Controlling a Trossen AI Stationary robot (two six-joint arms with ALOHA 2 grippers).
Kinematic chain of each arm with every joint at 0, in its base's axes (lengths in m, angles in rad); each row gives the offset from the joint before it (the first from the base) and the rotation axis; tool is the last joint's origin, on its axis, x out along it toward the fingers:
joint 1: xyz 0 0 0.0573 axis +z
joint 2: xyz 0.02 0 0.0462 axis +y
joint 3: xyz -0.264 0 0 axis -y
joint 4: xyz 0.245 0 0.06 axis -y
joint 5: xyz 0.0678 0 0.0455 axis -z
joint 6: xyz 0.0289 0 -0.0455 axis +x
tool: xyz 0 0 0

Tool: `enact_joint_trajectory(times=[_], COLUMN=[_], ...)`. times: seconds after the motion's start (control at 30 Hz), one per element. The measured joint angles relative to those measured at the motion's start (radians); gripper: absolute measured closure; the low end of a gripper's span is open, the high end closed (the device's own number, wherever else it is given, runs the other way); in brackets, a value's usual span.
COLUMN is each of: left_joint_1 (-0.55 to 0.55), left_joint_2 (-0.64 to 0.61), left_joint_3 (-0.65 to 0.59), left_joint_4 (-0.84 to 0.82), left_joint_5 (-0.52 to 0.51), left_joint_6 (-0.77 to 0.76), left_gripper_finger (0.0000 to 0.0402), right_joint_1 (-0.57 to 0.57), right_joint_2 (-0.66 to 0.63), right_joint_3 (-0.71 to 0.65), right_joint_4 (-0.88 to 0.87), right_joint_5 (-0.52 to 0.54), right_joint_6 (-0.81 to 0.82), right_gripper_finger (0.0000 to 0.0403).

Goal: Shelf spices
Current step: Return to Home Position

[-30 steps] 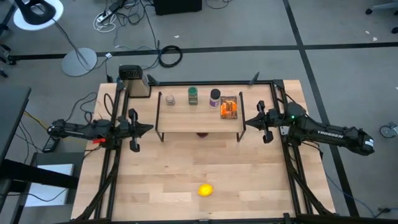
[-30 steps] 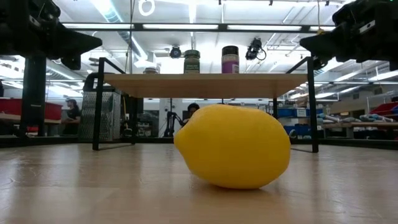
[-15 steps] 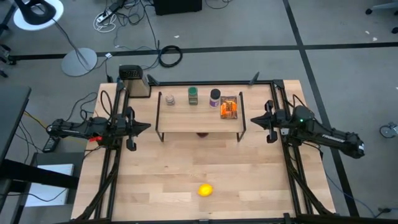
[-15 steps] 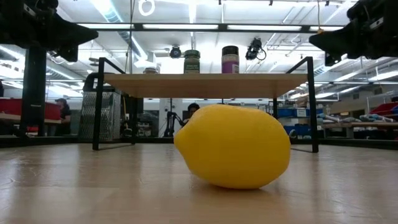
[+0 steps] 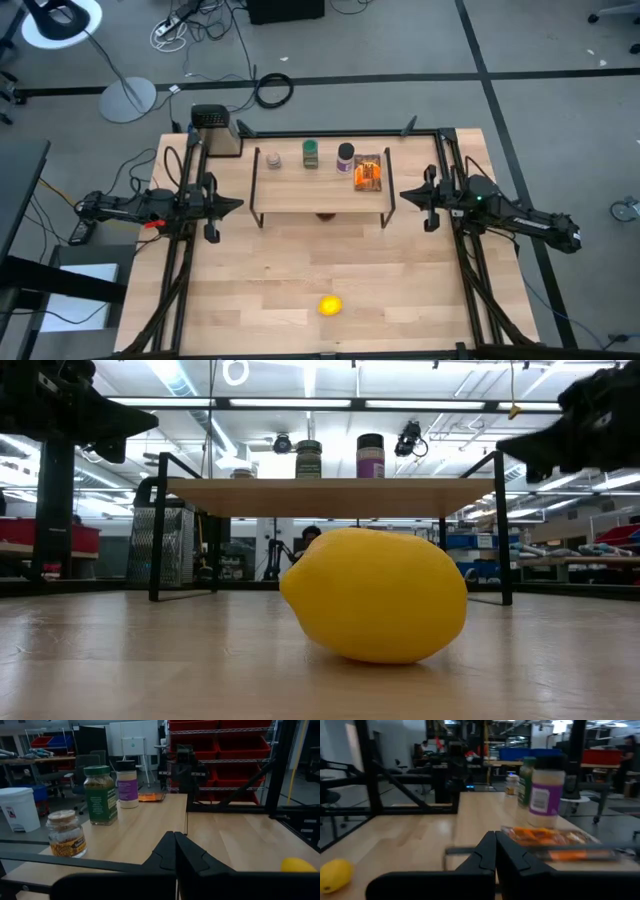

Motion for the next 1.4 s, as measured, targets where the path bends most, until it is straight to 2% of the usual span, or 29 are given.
enact_joint_trajectory(times=[0.13, 0.3, 0.53, 0.77, 1.4], left_joint_1=[0.000, 0.000, 0.000, 0.000, 0.000], left_joint_2=[0.000, 0.000, 0.000, 0.000, 0.000], left_joint_3=[0.000, 0.000, 0.000, 0.000, 0.000], left_joint_4=[0.000, -0.002, -0.010, -0.006, -0.006], left_joint_5=[-0.006, -0.014, -0.091, -0.091, -0.091], left_joint_6=[-0.002, 0.000, -0.004, -0.004, -0.005], left_gripper_finger=[0.0402, 0.0401, 0.0401, 0.0400, 0.0400], right_joint_1=[0.000, 0.000, -0.001, 0.000, 0.000], right_joint_2=[0.001, 0.001, 0.008, 0.008, 0.008], right_joint_3=[-0.038, -0.039, -0.039, -0.040, -0.041], right_joint_4=[0.026, 0.034, -0.010, -0.014, -0.014], right_joint_5=[0.060, 0.067, 0.128, 0.129, 0.121], right_joint_6=[0.001, 0.002, 0.048, 0.157, 0.151], right_gripper_finger=[0.0403, 0.0403, 0.0401, 0.0380, 0.0374])
